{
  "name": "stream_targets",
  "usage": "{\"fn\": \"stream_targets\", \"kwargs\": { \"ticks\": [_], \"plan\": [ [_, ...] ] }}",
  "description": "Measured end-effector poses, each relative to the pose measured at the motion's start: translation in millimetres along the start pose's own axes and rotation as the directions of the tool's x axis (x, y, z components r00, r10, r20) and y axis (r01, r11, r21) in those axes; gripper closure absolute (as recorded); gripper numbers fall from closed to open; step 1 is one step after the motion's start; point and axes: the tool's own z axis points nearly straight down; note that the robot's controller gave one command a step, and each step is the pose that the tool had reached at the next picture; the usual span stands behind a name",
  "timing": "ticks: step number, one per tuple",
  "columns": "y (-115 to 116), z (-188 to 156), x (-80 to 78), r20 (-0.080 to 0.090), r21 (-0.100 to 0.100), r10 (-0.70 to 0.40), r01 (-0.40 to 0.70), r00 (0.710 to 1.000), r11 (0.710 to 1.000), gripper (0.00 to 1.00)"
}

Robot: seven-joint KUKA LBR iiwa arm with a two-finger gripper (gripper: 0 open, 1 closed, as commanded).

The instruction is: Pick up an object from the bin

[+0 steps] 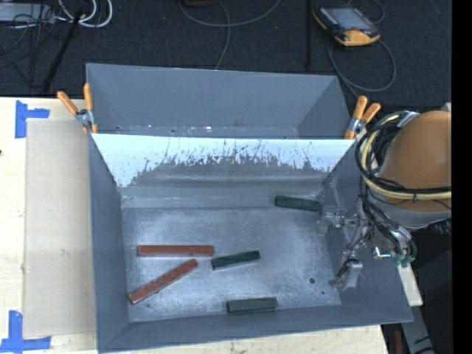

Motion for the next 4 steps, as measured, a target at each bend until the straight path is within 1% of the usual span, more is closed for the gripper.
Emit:
{"fn": "stream_targets", "kwargs": {
  "ticks": [1, 2, 3, 4],
  "plan": [
    [45, 111, -47.4, 0.002, -0.001, -0.115, 0.115, 0.993, 0.993, 0.0],
    [91, 157, -64.5, 0.005, -0.001, -0.122, 0.122, 0.993, 0.993, 0.0],
    [88, 154, -65.3, 0.009, 0.002, -0.121, 0.121, 0.993, 0.993, 1.0],
    [95, 9, -88.1, 0.019, 0.002, -0.08, 0.08, 0.997, 0.997, 1.0]
  ]
}}
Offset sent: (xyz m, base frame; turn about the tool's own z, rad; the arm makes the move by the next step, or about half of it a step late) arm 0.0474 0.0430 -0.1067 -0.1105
